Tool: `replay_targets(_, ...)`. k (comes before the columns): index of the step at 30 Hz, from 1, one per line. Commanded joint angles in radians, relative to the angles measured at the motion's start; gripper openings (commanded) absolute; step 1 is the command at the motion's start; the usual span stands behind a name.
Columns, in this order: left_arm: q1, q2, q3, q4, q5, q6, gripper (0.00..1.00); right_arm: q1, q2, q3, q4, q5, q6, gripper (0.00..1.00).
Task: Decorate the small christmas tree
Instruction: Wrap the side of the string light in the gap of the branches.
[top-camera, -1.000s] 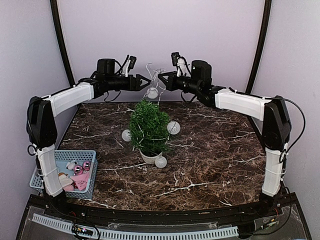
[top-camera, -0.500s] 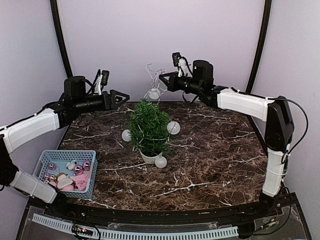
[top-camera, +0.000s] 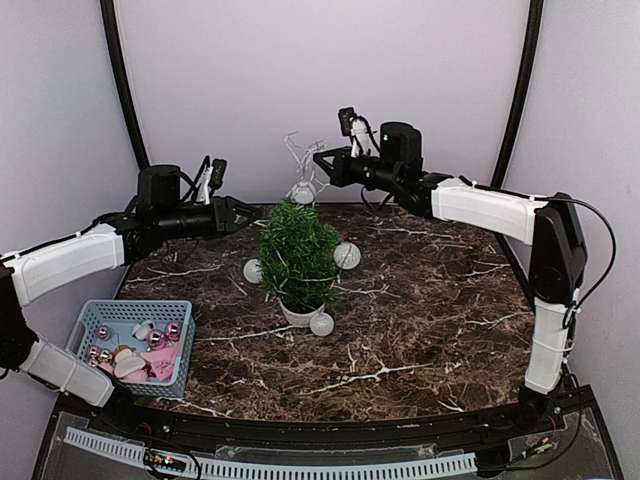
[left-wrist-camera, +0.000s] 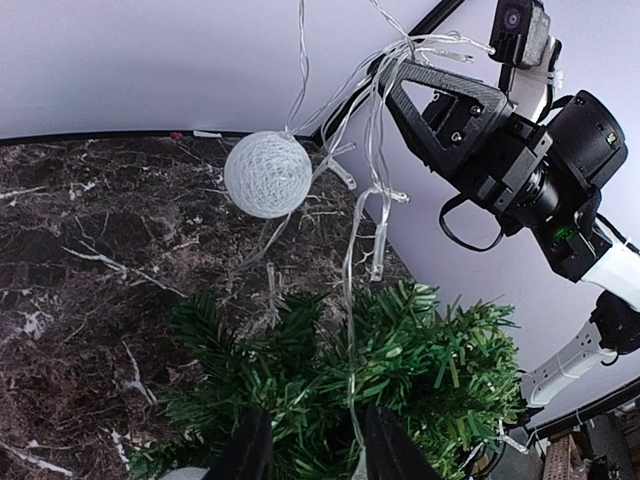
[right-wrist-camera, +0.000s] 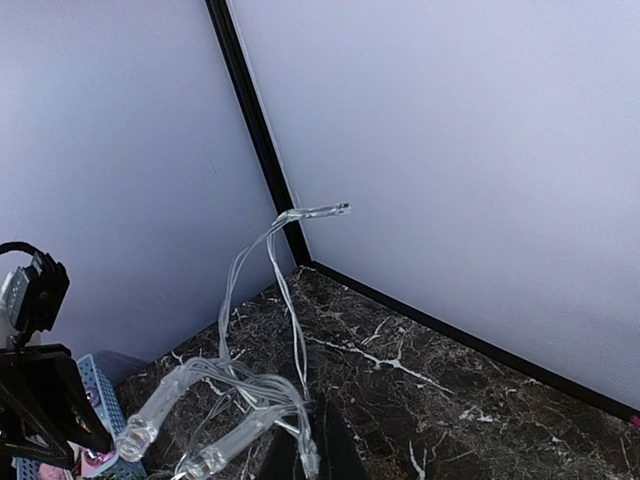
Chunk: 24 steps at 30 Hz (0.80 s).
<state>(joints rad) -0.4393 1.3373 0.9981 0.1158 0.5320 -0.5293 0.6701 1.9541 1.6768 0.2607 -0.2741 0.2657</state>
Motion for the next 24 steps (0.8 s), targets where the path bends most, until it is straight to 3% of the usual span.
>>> replay_targets(1,-0.023,0.014,0.019,-0.002,0.025,0.006,0.3,0.008,-0.028,0.001,0.012,0.018,-0.012,0.0)
replay_targets(6,-0.034,0.013,0.011,-0.023,0.013,0.003,0.3,0.009,-0.033,0.0,0.009,0.025,-0.019,0.0)
replay_targets(14,-0.036,-0.05,-0.046,0.009,-0.005,-0.028,0.0,0.011,-0.04,-0.002,0.005,0.035,-0.025,0.0)
replay_targets(24,-0.036,-0.138,-0.096,0.041,-0.078,-0.025,0.0,0.036,-0.087,0.027,-0.083,0.125,-0.093,0.0)
